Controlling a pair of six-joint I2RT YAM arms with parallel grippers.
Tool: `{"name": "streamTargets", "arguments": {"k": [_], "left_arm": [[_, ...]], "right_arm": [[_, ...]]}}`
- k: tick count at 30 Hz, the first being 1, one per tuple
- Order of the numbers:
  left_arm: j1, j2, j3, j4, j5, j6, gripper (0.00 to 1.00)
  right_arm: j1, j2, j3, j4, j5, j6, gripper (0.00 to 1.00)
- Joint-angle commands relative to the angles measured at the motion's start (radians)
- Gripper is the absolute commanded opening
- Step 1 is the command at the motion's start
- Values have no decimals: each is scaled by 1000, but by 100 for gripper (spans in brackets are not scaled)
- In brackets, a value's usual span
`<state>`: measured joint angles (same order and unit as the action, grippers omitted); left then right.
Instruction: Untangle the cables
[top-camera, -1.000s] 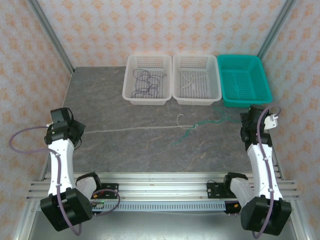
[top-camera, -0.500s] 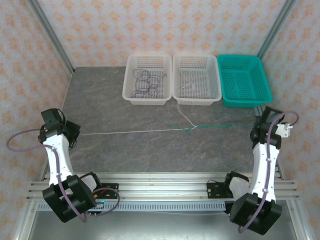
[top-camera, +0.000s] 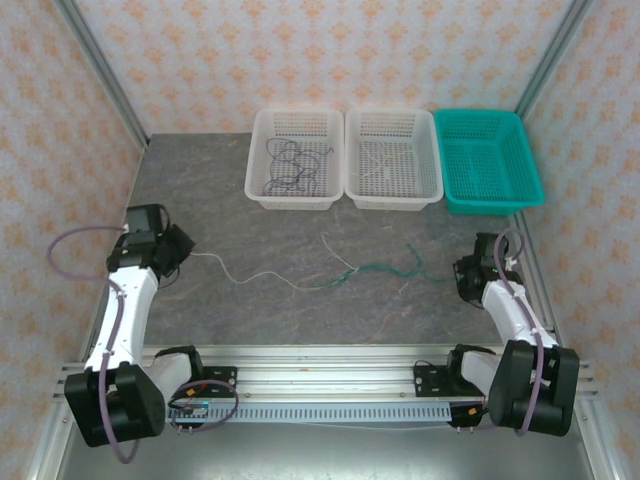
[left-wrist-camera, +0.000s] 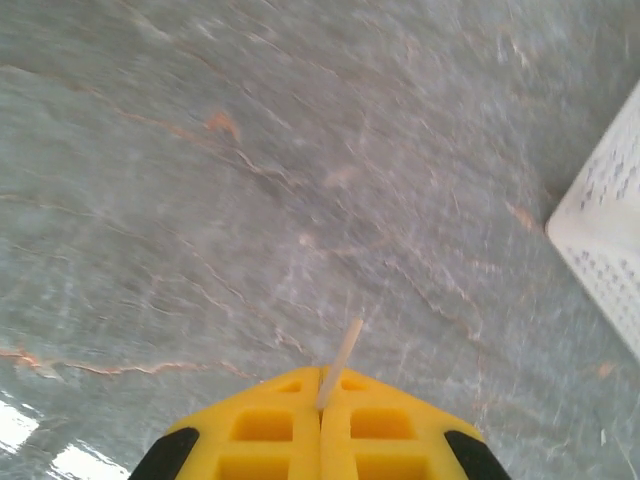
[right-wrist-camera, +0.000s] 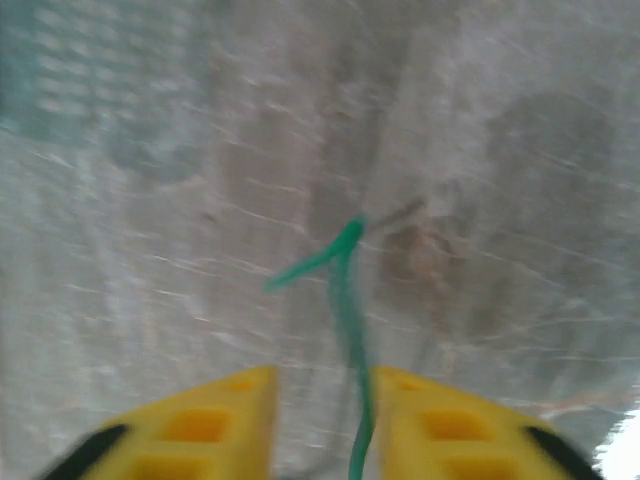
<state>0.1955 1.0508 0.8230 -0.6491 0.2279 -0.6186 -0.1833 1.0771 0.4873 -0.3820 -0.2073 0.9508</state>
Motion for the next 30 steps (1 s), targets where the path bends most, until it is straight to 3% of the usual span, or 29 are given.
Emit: {"name": "streamTargets", "arguments": {"k": [1, 4, 6, 9, 13, 17, 19, 21, 23, 26, 30], "left_arm": [[-60, 20, -15, 18, -132, 5, 25], [-70, -12, -9, 21, -154, 0, 55], [-94, -48, 13, 12, -180, 11, 62], [-206, -89, 53, 7, -234, 40, 64], [-446, -54, 93, -6, -261, 78, 65], [-702, 49, 132, -56, -389, 114, 64], [-781, 104, 142, -73, -435, 109, 64], [-810, 155, 155, -108, -473, 22, 65], [-818, 186, 150, -121, -443, -48, 65], [-883, 195, 109, -44, -416, -97, 65], [-914, 241, 76, 184, -224, -122, 67]], "right_arm": [[10, -49, 59, -29, 30, -96, 51], [65, -135, 117, -94, 84, -191, 64], [148, -162, 153, -105, 118, -271, 67], [316, -116, 223, -145, 186, -361, 67], [503, 65, 309, -163, 201, -363, 67], [554, 282, 372, -141, 110, -246, 65], [584, 357, 403, -149, 163, -283, 65], [591, 419, 430, -197, 239, -278, 66], [591, 455, 455, -255, 277, -247, 71], [590, 465, 434, -253, 265, -181, 76], [591, 469, 363, -160, 207, -122, 77]]}}
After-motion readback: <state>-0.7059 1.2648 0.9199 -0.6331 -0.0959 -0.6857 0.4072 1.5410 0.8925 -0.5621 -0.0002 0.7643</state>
